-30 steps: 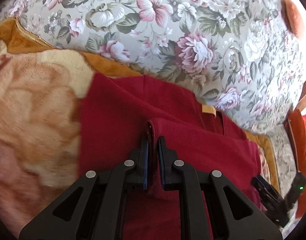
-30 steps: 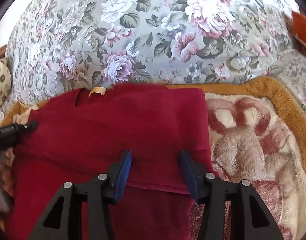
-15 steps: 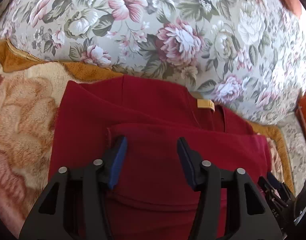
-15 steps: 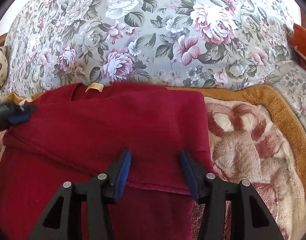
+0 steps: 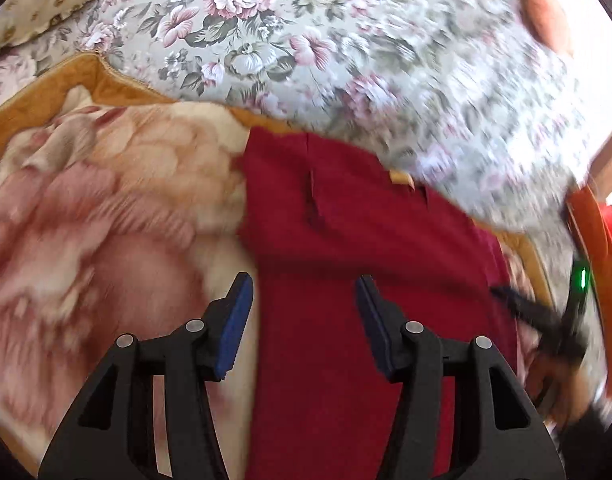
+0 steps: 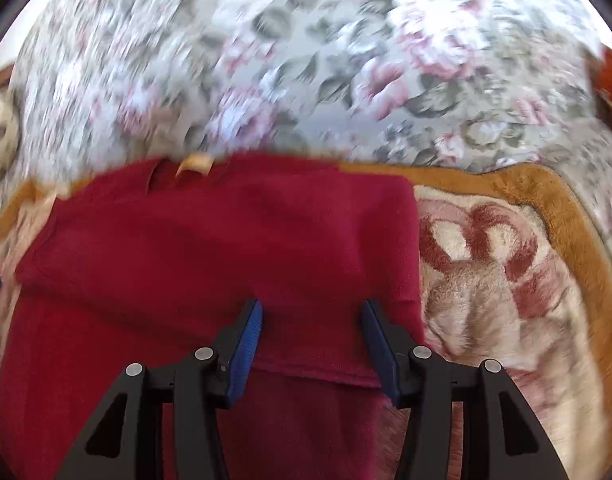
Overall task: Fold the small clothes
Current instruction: 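Grasp the red sweater's hem with both tools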
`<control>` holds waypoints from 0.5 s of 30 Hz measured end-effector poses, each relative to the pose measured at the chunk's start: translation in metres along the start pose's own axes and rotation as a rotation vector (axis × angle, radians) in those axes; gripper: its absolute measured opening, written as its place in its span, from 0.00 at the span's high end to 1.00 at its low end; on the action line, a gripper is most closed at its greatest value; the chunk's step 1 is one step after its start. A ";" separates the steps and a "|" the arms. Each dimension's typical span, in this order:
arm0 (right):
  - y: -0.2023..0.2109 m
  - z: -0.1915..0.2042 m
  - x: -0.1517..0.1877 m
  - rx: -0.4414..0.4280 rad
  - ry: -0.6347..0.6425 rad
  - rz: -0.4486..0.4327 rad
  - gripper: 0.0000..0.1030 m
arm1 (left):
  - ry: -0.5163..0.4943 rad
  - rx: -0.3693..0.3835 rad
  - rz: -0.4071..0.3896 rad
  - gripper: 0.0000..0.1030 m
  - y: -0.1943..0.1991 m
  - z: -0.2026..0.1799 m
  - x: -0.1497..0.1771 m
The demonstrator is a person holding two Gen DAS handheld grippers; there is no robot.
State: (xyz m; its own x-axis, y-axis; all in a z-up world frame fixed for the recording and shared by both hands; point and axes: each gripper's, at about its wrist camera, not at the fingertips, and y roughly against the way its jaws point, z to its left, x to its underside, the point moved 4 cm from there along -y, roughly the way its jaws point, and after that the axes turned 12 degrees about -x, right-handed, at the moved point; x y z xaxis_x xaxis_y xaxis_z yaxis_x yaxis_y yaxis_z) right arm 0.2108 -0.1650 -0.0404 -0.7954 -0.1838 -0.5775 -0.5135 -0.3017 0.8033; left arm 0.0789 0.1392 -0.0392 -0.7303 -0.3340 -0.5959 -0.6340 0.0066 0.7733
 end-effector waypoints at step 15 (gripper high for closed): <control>0.164 0.017 0.183 -0.393 -0.195 0.049 0.51 | 0.066 0.194 0.244 0.41 0.070 0.065 0.147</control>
State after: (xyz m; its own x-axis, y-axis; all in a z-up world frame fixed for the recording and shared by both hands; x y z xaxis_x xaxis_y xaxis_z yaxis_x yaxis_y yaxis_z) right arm -0.0244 -0.2323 -0.0116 -0.8813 -0.0381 -0.4711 -0.3418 -0.6370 0.6910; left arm -0.0897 0.1519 -0.0872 -0.8529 -0.3606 -0.3776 -0.4832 0.2715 0.8323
